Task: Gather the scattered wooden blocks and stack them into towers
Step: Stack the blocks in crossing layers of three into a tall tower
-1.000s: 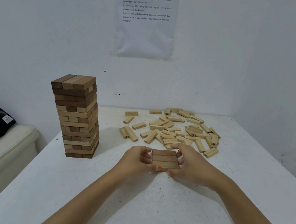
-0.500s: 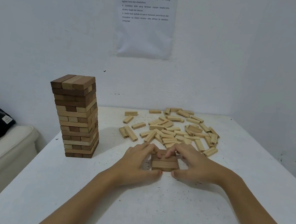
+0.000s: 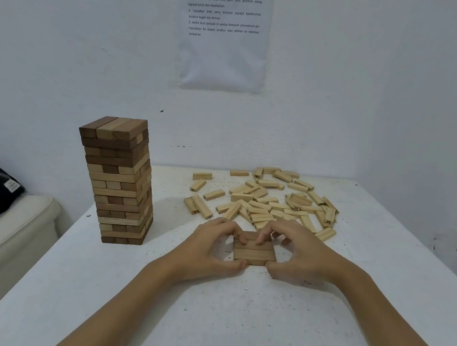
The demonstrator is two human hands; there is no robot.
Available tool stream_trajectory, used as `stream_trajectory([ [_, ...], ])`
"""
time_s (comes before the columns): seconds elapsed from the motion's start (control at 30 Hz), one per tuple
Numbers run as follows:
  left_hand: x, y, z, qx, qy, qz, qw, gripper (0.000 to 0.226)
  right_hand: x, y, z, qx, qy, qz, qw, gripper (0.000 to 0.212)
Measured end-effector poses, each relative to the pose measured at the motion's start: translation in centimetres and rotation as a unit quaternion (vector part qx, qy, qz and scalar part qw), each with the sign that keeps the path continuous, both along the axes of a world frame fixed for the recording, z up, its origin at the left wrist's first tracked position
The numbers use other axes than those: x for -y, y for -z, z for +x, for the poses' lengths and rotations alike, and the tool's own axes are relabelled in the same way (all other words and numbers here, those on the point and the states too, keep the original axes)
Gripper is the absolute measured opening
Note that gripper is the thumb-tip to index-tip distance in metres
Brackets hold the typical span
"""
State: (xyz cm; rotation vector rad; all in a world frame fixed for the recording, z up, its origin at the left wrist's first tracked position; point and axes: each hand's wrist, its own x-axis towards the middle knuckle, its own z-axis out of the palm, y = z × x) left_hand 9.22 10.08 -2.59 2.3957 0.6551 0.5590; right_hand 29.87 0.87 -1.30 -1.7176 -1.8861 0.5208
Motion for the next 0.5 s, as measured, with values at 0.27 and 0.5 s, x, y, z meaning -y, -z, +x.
stream_trajectory([
  [0.27,0.0,0.1,-0.1,0.033,-0.008,0.001,0.999,0.038,0.2,-0.3,-0.2,-0.007,0.001,0.039,0.999,0.036],
  [0.5,0.6,-1.1,-0.1,0.118,-0.035,-0.035,0.992,0.031,0.5,-1.4,0.1,-0.109,-0.001,0.079,0.991,0.032],
])
